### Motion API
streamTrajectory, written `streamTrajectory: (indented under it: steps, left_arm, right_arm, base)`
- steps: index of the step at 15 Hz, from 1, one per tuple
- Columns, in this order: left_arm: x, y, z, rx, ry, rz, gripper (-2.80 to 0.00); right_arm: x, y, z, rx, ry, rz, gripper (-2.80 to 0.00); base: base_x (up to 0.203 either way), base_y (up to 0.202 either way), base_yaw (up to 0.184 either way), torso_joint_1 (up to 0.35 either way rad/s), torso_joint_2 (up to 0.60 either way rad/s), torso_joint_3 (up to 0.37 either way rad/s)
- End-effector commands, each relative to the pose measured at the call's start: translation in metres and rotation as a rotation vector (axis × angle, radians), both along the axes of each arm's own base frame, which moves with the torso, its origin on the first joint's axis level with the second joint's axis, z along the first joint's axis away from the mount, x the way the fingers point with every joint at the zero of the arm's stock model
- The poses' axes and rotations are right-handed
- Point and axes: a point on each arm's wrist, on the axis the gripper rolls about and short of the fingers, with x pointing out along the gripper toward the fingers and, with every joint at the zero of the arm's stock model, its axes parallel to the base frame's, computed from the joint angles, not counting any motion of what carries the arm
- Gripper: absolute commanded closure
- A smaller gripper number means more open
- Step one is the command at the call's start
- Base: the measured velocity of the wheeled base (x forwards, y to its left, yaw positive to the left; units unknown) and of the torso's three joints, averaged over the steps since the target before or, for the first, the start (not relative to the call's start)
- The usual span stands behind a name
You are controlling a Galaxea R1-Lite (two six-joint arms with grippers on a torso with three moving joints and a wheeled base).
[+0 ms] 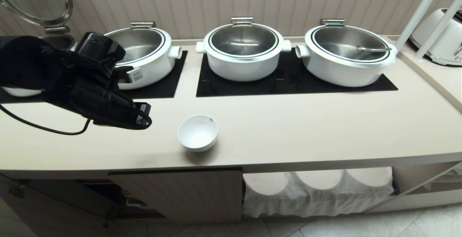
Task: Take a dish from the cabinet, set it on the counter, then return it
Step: Pick up the bowl from the table
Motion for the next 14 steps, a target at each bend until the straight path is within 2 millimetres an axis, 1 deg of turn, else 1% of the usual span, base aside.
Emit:
streamTrajectory:
  steps: [1, 5, 7, 11, 13, 14]
  left_arm:
    - [0.016, -0.011, -0.010, -0.031, 0.055, 0.049, 0.00]
    - [0.028, -0.026, -0.022, 0.015, 0.083, 0.100, 0.00]
    - [0.032, -0.030, -0.019, 0.007, 0.094, 0.127, 0.00]
    - [0.035, -0.043, -0.006, -0.039, 0.125, 0.177, 0.00]
    - [0.036, -0.045, -0.004, -0.041, 0.123, 0.176, 0.00]
    - [0.036, -0.045, -0.002, -0.044, 0.117, 0.176, -2.80]
  right_arm:
    - [0.000, 0.000, 0.000, 0.000, -0.001, 0.000, 0.00]
    - [0.000, 0.000, 0.000, 0.000, -0.001, 0.001, 0.00]
    - [0.000, 0.000, 0.000, 0.000, -0.001, 0.000, 0.00]
    - [0.000, 0.000, 0.000, -0.001, -0.001, -0.001, 0.00]
    - [0.000, 0.000, 0.000, 0.001, -0.001, 0.001, 0.00]
    - [0.000, 0.000, 0.000, 0.000, -0.001, 0.000, 0.00]
  base:
    - [0.000, 0.000, 0.000, 0.000, 0.00, 0.000]
    - [0.000, 0.000, 0.000, 0.000, 0.00, 0.000]
    - [0.000, 0.000, 0.000, 0.000, 0.00, 0.000]
    - [0.000, 0.000, 0.000, 0.000, 0.00, 0.000]
    - [0.000, 0.000, 0.000, 0.000, 0.00, 0.000]
    - [0.000, 0.000, 0.000, 0.000, 0.00, 0.000]
